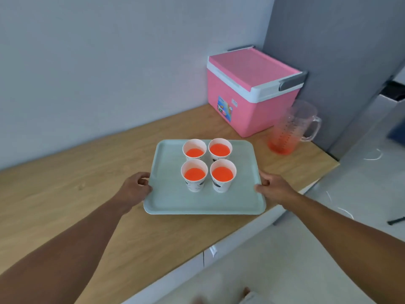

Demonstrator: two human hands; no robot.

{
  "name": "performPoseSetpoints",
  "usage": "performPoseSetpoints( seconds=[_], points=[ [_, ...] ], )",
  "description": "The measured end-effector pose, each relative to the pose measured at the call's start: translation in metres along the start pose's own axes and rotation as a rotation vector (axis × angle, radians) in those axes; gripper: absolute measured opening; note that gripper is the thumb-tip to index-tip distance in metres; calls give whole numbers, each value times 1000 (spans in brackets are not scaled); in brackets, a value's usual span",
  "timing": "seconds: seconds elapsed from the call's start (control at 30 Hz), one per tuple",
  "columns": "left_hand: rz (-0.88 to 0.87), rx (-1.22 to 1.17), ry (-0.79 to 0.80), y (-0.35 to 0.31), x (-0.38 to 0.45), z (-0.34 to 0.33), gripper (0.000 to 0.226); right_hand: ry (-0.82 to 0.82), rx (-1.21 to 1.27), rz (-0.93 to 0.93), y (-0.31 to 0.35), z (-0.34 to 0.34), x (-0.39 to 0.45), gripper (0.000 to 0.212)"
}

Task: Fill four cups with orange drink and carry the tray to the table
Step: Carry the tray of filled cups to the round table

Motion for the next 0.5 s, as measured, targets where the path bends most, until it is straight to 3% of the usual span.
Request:
performPoseSetpoints(
  seconds=[0.17,0.3,0.43,0.5],
  points=[
    [-29,15,121,-14,-13,-52,42,-74,-22,-53,-54,30,-45,58],
    [-65,18,190,-36,-35,-100,39,-141,4,-132,-100,61,-86,70],
    [-94,46,248,-57,-57,-149,40,-209,22,-184,-149,90,-130,37],
    [-113,71,273,-67,-70,-177,41,-260,19,-240,-179,109,-156,35]
  ],
)
Point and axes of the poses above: each hand's wrist, its own x-axis towards the middle knuckle, its own z-axis out of the back of the hand, y = z × x, the point moved 9 cm from there along x, towards the middle knuckle, and after that the axes turned 1 degree about -z, right-handed, at the moved point
